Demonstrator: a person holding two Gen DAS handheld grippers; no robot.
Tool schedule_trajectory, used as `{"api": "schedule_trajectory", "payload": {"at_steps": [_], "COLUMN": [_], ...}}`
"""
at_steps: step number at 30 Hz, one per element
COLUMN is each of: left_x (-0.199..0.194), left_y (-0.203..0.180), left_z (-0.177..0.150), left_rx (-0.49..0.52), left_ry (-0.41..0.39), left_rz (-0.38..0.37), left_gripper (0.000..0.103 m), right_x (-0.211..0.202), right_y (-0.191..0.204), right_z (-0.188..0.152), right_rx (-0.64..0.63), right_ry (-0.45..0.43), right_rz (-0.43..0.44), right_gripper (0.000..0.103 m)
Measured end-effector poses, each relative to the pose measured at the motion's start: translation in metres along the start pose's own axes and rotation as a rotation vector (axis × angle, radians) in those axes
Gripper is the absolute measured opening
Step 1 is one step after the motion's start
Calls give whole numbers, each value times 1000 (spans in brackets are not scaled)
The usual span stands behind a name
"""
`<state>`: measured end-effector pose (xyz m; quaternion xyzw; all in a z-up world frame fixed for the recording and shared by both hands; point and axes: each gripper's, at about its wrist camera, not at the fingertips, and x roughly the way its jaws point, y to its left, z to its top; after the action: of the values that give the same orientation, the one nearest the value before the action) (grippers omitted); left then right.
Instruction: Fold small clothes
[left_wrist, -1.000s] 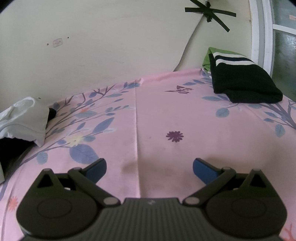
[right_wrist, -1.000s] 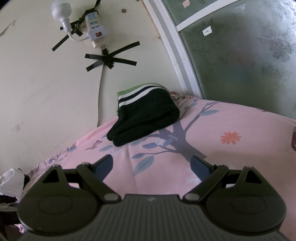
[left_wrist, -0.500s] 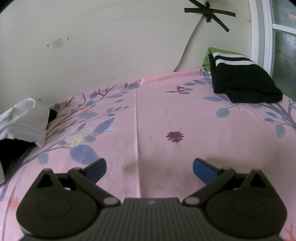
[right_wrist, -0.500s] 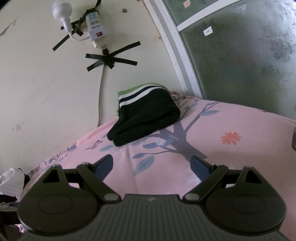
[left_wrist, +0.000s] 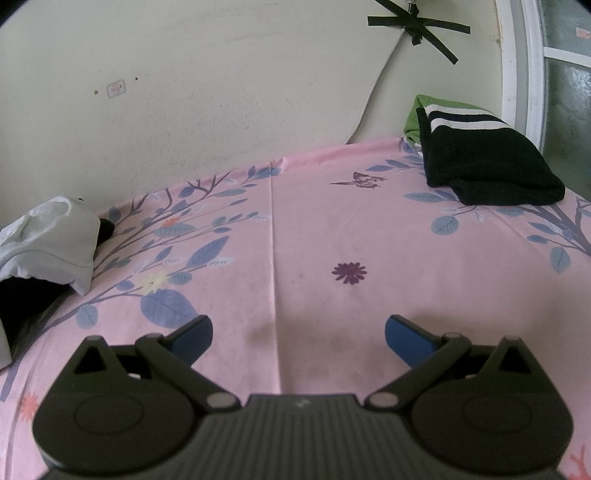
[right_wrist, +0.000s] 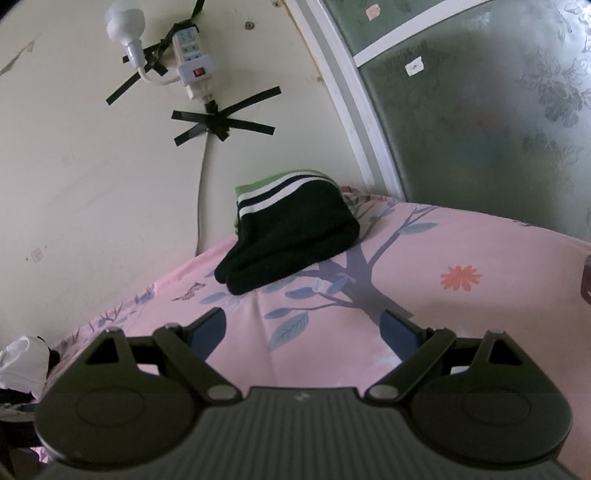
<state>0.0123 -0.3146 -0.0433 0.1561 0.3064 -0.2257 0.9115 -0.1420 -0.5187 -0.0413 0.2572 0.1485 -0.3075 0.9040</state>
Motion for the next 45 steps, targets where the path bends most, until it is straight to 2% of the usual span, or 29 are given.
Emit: {"api": "schedule_trajectory", "payload": {"at_steps": [45], "left_x": [-1], "left_y": [0], "left_z": [1], "left_rx": [4], "left_ry": [4], "left_rz": [-6], "left_gripper": [103], "right_x": [-1], "right_y": [-1], "right_z": [1], "right_rx": [-1], "right_ry": [-4], "right_rz": [7], "right_gripper": [86]}}
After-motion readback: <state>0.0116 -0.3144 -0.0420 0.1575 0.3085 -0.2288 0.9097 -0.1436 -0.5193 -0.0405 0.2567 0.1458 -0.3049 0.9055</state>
